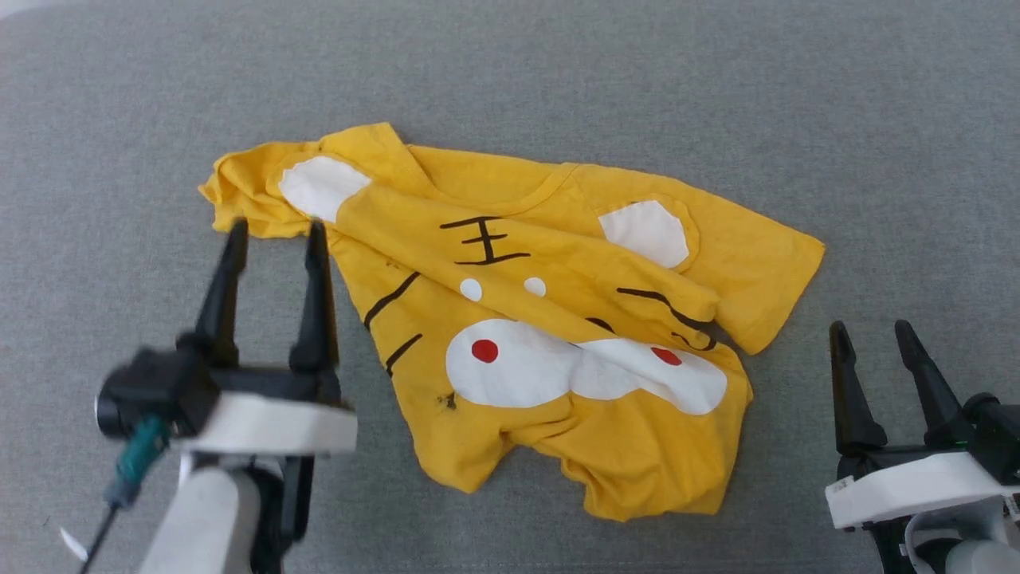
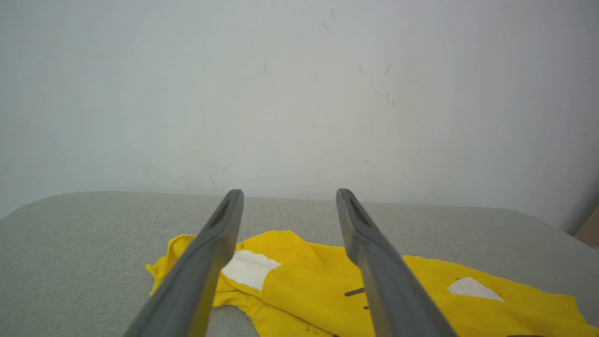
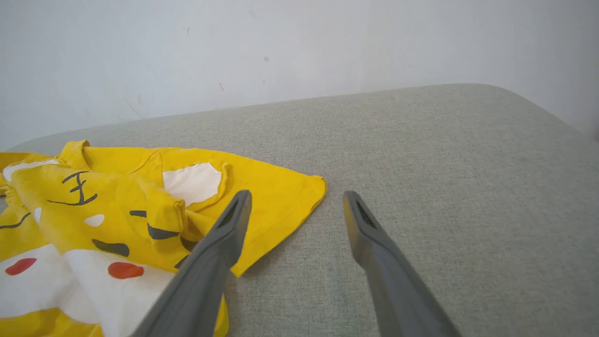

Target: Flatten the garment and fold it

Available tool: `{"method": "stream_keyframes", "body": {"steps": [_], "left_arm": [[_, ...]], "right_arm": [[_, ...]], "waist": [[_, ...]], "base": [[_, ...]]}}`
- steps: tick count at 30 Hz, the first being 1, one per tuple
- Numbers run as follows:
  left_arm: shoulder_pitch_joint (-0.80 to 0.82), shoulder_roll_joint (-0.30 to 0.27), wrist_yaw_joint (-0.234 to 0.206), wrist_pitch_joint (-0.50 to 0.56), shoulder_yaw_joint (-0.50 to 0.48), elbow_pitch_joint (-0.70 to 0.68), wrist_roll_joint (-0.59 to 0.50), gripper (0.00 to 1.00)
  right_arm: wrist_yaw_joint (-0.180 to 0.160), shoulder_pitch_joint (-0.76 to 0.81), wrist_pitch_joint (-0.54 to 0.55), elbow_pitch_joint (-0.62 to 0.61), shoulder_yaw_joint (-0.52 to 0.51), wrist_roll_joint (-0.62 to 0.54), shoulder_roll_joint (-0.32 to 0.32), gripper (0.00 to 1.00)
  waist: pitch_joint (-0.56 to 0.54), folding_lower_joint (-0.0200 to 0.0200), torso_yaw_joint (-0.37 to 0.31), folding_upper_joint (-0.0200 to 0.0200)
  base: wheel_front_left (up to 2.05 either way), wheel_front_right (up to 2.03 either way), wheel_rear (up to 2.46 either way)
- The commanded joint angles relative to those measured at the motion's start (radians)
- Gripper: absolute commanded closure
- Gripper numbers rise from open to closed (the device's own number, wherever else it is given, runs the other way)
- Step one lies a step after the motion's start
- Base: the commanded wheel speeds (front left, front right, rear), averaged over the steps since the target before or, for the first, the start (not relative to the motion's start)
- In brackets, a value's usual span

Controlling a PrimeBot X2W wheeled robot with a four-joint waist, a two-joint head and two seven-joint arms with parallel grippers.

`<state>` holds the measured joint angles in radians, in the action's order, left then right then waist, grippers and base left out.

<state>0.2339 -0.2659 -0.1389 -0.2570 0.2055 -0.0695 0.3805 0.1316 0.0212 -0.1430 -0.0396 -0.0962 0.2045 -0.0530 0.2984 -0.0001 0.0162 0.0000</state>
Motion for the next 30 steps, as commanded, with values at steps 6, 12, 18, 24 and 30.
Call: {"method": "stream_keyframes", "body": {"steps": [6,12,18,24,30], "left_arm": [[-0.209,0.057,0.061,-0.005,-0.028,-0.044,-0.075,0.0],[-0.246,0.084,0.104,-0.005,-0.045,-0.043,-0.118,0.0],[-0.233,0.105,0.132,-0.005,-0.058,-0.04,-0.151,0.0],[-0.22,0.125,0.154,-0.005,-0.061,-0.041,-0.166,0.0],[-0.201,0.142,0.181,-0.005,-0.064,-0.029,-0.179,0.0]], "right_arm": [[-0.001,0.017,-0.016,0.015,-0.001,0.016,0.003,0.0],[-0.001,0.007,-0.008,0.01,-0.013,0.002,0.003,0.0],[-0.001,-0.086,0.077,-0.023,-0.03,-0.024,0.003,0.0],[-0.001,-0.203,0.259,-0.011,-0.067,-0.073,0.003,0.0],[-0.001,-0.305,0.489,0.056,-0.075,-0.071,-0.033,0.0]], "waist": [[-0.021,0.0001,-0.003,0.0],[-0.033,0.0001,0.015,0.0],[-0.025,0.0001,0.021,0.0],[0.001,0.0001,0.028,0.0],[0.028,0.0001,0.05,0.0]], "base": [[0.0,0.0,0.0],[0.0,0.0,0.0],[0.0,0.0,0.0],[0.0,0.0,0.0],[0.0,0.0,0.0]]}}
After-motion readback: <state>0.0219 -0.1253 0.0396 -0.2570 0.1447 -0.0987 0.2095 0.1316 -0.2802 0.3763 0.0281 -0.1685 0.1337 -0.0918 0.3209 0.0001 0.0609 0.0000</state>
